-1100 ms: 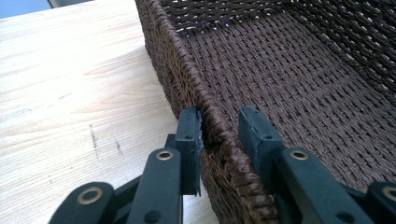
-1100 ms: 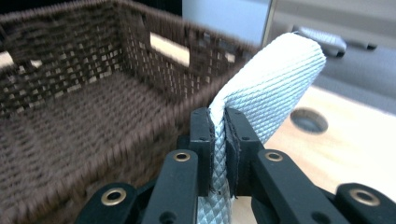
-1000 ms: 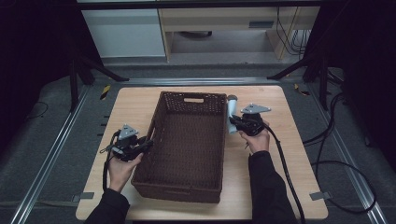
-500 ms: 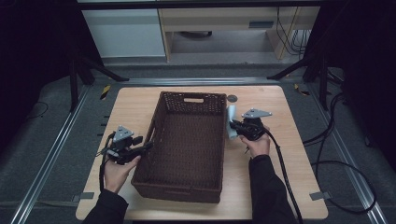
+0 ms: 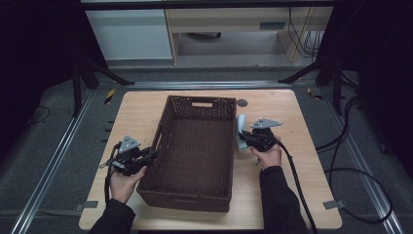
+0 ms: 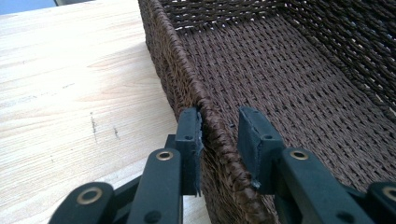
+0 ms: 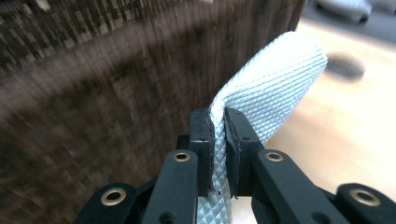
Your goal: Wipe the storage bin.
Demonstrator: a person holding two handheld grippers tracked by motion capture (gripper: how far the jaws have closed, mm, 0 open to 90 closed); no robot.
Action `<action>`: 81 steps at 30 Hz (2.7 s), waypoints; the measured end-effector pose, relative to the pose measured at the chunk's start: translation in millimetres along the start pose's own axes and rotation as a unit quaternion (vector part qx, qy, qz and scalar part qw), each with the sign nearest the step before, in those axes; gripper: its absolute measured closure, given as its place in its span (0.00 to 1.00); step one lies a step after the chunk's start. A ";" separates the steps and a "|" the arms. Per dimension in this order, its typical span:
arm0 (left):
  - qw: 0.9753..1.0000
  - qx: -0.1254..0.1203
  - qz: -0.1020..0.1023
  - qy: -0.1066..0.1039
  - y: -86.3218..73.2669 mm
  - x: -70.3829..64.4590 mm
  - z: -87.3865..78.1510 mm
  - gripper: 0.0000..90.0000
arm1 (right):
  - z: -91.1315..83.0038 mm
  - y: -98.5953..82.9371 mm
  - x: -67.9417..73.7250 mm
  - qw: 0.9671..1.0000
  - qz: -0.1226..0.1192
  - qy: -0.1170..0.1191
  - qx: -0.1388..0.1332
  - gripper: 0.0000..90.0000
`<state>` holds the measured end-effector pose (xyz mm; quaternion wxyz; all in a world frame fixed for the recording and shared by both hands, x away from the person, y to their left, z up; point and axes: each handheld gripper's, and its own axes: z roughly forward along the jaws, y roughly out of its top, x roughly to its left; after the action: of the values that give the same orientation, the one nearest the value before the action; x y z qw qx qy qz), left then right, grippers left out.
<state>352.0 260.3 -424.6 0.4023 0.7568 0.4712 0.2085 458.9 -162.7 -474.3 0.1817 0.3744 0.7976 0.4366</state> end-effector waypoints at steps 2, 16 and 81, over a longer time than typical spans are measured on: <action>1.000 -0.001 -0.002 -0.001 0.7 1.0 1.2 0.77 | 7.7 -13.0 -1.0 1.000 0.004 -0.003 0.024 0.92; 1.000 -0.007 -0.004 -0.003 7.3 2.9 11.7 0.77 | -35.4 29.7 1.2 0.997 -0.014 0.016 -0.072 0.92; 1.000 -0.024 0.010 0.002 -2.3 -8.2 -3.4 0.69 | -40.2 -16.9 35.3 0.998 -0.044 0.042 0.002 0.92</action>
<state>344.5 255.0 -423.9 0.4168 0.7514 0.4592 0.2255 403.6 -164.2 -464.9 0.1660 0.3209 0.8209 0.4423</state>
